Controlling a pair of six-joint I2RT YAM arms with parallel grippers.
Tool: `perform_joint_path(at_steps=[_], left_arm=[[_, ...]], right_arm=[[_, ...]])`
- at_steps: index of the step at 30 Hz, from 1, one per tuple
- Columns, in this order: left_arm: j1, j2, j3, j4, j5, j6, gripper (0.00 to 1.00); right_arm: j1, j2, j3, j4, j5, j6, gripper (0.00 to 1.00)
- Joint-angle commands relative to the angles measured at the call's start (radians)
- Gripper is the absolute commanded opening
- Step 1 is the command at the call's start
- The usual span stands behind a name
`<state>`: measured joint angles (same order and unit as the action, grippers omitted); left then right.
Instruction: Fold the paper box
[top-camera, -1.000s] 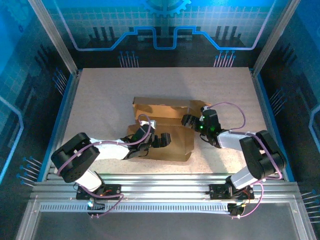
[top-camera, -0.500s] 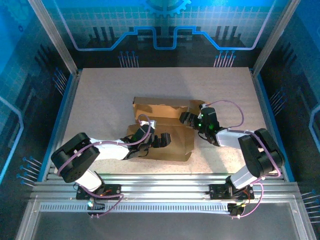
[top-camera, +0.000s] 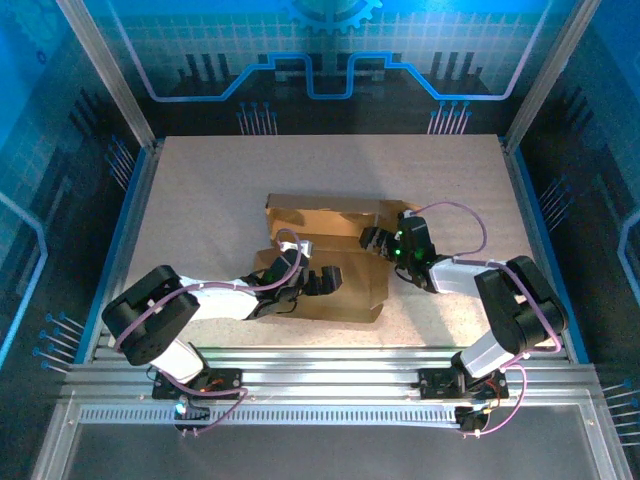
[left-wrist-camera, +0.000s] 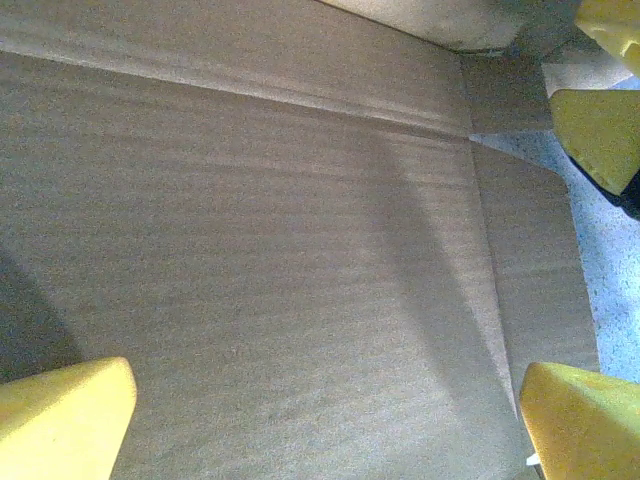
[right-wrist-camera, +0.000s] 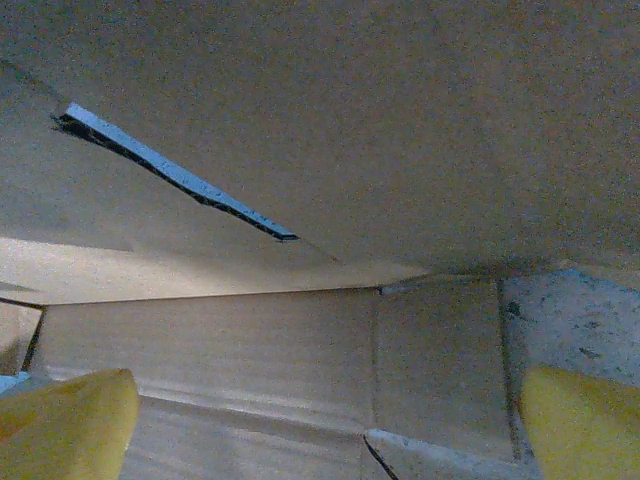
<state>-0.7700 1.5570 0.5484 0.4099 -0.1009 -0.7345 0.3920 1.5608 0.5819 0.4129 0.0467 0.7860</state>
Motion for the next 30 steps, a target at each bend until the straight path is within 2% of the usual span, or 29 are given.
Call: perform_joint_path(at_steps=[1, 8, 17, 30], left_arm=[[-0.008, 0.017, -0.034, -0.021, 0.007, -0.013, 0.99], [-0.008, 0.017, -0.045, -0.008, 0.007, -0.020, 0.99], [-0.010, 0.021, -0.046, -0.008, 0.006, -0.009, 0.99], [-0.020, 0.021, -0.052, 0.001, 0.005, -0.009, 0.99]], right_arm=[[0.004, 0.031, 0.019, 0.019, -0.012, 0.013, 0.98], [0.015, 0.067, 0.025, 0.095, -0.094, 0.001, 0.96], [0.081, 0.013, 0.025, 0.058, 0.016, -0.043, 0.96], [0.127, 0.036, 0.079, 0.030, 0.030, -0.091, 0.97]])
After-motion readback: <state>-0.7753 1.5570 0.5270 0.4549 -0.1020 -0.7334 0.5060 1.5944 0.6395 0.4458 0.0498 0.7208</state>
